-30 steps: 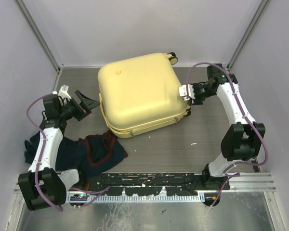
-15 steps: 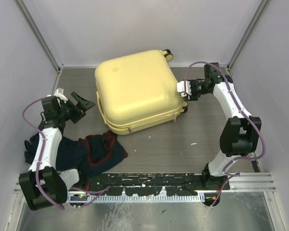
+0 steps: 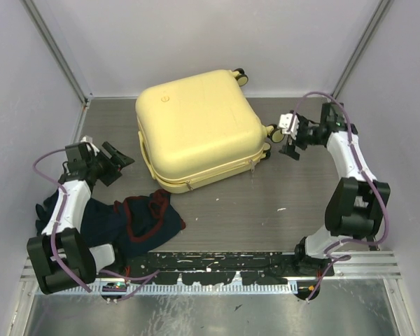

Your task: Pack the luggage

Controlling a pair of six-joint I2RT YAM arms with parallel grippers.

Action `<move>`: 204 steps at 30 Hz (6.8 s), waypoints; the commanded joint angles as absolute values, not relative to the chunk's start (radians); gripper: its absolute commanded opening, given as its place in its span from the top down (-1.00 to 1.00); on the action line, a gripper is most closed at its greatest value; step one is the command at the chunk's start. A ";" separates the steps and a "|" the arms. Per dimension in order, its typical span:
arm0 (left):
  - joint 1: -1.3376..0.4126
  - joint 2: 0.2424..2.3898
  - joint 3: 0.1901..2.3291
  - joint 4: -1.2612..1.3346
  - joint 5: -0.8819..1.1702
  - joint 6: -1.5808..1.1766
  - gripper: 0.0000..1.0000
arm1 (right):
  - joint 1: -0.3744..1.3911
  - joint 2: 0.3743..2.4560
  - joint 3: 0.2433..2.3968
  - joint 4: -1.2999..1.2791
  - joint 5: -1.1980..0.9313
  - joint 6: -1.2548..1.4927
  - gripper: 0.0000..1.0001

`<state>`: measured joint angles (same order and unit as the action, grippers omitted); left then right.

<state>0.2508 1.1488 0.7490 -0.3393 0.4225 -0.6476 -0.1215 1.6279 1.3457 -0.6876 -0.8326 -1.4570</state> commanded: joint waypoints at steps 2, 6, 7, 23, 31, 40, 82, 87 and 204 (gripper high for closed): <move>0.258 1.221 0.818 -0.343 0.388 -0.623 -0.48 | -0.184 1.417 1.160 -0.768 -0.947 -1.332 -0.91; 0.258 1.289 0.842 -0.340 0.384 -0.624 -0.44 | -0.188 1.265 1.000 -0.670 -1.025 -1.071 -0.75; 0.258 1.305 0.845 -0.334 0.392 -0.627 -0.44 | -0.185 1.220 0.946 -0.577 -1.038 -0.946 -0.72; 0.249 1.425 0.867 -0.266 0.468 -0.619 -0.43 | -0.036 1.171 0.489 0.320 -0.847 0.270 -0.34; 0.223 1.445 0.897 -0.270 0.495 -0.613 -0.42 | 0.013 1.348 0.504 0.509 -0.761 0.357 -0.12; 0.204 1.451 0.897 -0.266 0.490 -0.611 -0.45 | 0.073 1.442 0.534 0.631 -0.746 0.443 0.21; -0.015 1.706 1.126 -0.516 0.133 -0.309 1.00 | -0.101 1.263 0.500 0.423 -0.462 0.024 0.99; 0.021 1.700 1.135 -0.546 0.100 -0.270 1.00 | -0.206 1.240 0.488 0.406 -0.551 -0.048 0.99; -0.944 1.589 1.625 -0.942 0.416 1.242 -0.96 | 0.437 1.520 0.595 0.825 -0.481 0.296 0.99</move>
